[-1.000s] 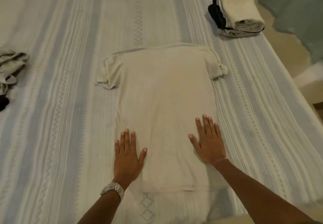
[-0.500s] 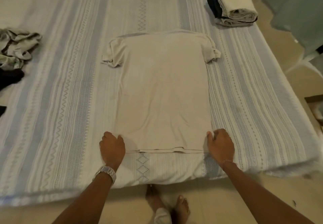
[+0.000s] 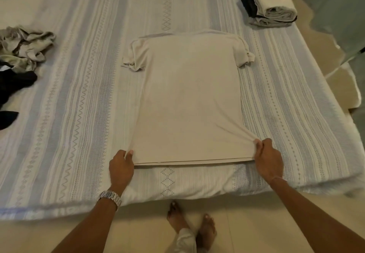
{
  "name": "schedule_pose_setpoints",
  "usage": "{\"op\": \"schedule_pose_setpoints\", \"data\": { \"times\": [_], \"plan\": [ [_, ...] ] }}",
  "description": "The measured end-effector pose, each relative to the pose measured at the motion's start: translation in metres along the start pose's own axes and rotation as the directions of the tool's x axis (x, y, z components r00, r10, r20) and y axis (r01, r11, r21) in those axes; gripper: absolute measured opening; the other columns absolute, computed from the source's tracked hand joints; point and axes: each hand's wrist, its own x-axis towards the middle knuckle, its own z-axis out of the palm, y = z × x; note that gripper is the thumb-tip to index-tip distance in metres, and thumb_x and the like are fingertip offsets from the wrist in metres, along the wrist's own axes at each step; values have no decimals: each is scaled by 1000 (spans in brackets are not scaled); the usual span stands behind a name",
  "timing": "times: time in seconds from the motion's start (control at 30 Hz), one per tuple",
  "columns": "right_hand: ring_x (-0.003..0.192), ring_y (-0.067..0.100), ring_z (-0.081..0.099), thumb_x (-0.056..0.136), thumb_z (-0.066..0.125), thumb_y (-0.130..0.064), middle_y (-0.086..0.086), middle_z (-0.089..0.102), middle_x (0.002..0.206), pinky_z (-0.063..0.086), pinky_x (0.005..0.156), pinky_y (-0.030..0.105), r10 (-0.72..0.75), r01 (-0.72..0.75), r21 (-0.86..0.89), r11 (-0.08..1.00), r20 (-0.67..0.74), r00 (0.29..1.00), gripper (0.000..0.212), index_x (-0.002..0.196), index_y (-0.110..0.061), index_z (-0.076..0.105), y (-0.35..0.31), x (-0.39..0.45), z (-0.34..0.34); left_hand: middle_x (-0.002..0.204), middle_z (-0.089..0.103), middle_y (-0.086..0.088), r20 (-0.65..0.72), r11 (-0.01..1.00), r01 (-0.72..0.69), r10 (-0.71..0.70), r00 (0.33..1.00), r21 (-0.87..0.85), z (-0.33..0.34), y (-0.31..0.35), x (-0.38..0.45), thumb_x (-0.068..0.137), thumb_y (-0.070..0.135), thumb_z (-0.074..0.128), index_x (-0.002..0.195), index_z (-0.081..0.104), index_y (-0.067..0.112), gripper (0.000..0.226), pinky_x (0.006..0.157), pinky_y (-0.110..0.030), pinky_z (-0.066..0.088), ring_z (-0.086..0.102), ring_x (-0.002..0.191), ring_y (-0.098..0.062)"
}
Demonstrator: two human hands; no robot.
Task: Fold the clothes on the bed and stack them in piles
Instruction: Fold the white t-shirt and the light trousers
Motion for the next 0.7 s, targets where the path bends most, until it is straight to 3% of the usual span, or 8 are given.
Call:
{"op": "schedule_pose_setpoints", "data": {
  "times": [0.23,0.4,0.57,0.63,0.7],
  "plan": [
    [48,23,49,107,26,-48,4,50,59,40,51,34,-66,48,-140,989,-126,990,39,92,-13,38,4,9,-16,69,56,-2,-35,998,9,-12,999,-63,2,5,-26,105,29,50,90,58,4,31,52,-28,36,50,59,-17],
    [55,23,51,106,30,-49,4,52,64,49,59,39,-13,26,-261,965,51,999,43,90,-12,45,24,-7,1,76,59,-6,53,988,53,-61,997,146,10,-8,-39,107,38,42,101,58,3,39,63,-36,42,56,68,-25],
    [58,23,55,103,41,-53,2,57,67,50,60,36,13,-6,-252,968,24,1000,44,87,-13,52,25,-17,9,80,64,-11,37,958,29,-41,998,284,4,-6,-38,107,36,41,108,56,5,35,65,-37,42,61,73,-32],
    [67,27,58,101,52,-48,7,61,77,47,59,35,-73,53,-250,967,-73,995,39,92,-10,54,23,-21,8,75,58,-4,20,961,10,-16,1000,275,1,-2,-40,105,30,48,104,54,7,24,63,-39,46,59,70,-28],
    [80,31,55,97,57,-43,13,60,90,46,65,40,-221,155,-341,927,-166,961,38,102,-6,56,20,-22,10,82,60,-9,-21,940,-95,108,994,328,1,1,-40,96,16,62,103,56,5,15,63,-42,50,60,76,-30]
  ]
}}
